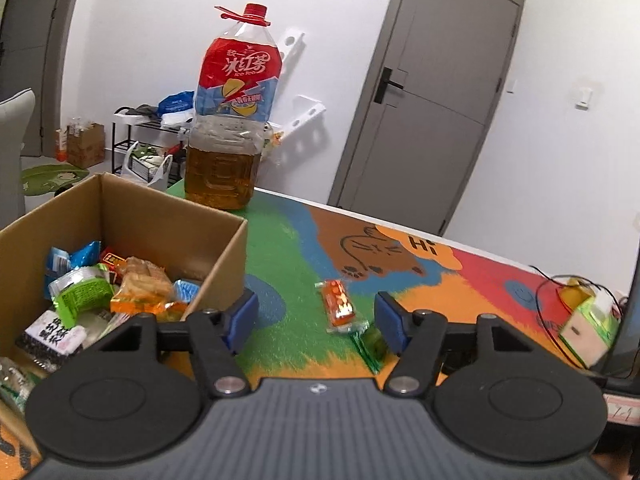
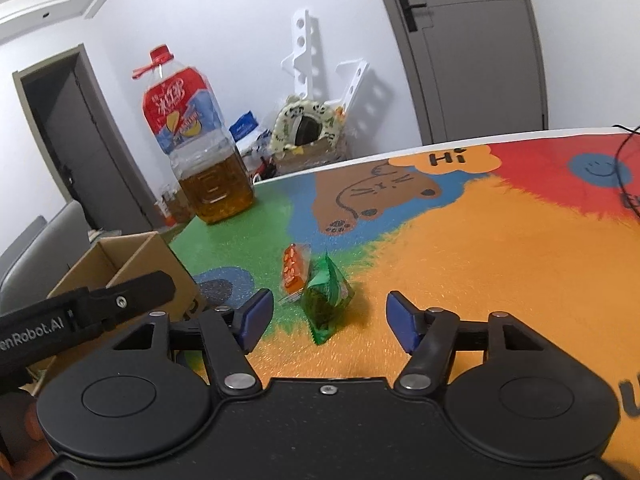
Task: Organize snacks
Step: 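Move the right gripper to the green-wrapped candy and grasp it, then grasp the orange candy stick with left gripper while right holds the green candy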
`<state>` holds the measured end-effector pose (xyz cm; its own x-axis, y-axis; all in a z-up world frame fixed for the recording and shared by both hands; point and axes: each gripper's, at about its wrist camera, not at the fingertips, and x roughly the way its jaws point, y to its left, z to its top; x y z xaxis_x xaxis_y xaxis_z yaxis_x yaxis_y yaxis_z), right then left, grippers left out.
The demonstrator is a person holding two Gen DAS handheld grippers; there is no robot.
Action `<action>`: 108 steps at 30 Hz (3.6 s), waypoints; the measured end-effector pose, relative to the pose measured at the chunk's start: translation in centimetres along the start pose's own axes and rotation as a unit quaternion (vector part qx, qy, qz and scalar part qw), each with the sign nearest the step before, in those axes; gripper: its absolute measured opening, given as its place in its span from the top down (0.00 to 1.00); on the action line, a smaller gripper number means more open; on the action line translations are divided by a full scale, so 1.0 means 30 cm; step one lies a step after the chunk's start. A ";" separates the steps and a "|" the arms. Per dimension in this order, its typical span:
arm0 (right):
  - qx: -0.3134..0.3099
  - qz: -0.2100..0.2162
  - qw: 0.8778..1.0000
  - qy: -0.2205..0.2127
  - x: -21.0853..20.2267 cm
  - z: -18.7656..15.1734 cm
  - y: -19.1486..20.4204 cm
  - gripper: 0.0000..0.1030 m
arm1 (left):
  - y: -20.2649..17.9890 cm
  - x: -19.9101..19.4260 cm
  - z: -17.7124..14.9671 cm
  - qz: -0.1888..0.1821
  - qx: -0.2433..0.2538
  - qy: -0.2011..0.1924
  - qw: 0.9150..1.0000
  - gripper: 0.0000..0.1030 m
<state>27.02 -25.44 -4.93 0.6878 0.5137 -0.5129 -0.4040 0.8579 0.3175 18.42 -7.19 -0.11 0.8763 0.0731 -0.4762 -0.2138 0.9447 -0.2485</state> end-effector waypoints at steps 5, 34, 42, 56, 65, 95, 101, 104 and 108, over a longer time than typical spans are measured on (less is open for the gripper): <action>-0.010 0.006 1.000 0.016 0.055 0.023 0.001 0.40 | -0.035 0.016 0.010 -0.004 -0.004 -0.011 1.000 0.45; 0.036 0.001 0.999 0.015 0.140 0.015 -0.121 0.78 | -0.079 0.288 -0.035 0.032 0.006 0.047 0.998 0.45; 0.065 -0.025 0.998 0.009 0.128 0.023 -0.189 0.78 | -0.077 0.366 -0.039 0.046 0.004 0.062 0.997 0.40; 0.069 -0.039 0.997 0.007 0.129 0.026 -0.214 0.78 | -0.128 0.447 -0.060 0.043 0.038 0.072 0.996 0.66; 0.064 -0.034 0.997 -0.004 0.101 0.033 -0.193 0.78 | -0.126 0.386 -0.062 0.027 0.036 0.069 0.997 0.80; 0.096 -0.027 0.995 -0.028 0.003 -0.022 -0.207 0.78 | -0.108 0.275 -0.067 0.019 0.034 0.068 0.997 0.43; 0.086 -0.024 0.995 -0.035 -0.013 -0.017 -0.196 0.78 | -0.123 0.347 -0.108 0.028 0.049 0.085 0.995 0.43; 0.090 -0.028 0.995 -0.031 -0.010 -0.018 -0.207 0.78 | -0.144 0.354 -0.122 0.037 0.067 0.072 0.994 0.48; 0.096 -0.023 0.995 -0.033 -0.020 -0.020 -0.214 0.78 | -0.157 0.348 -0.138 0.046 0.082 0.063 0.994 0.81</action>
<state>28.86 -31.25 -7.14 0.7433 0.4664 -0.4795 -0.2529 0.8596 0.4440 26.79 -12.20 -7.41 0.7935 0.1309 -0.5944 -0.2085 0.9760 -0.0634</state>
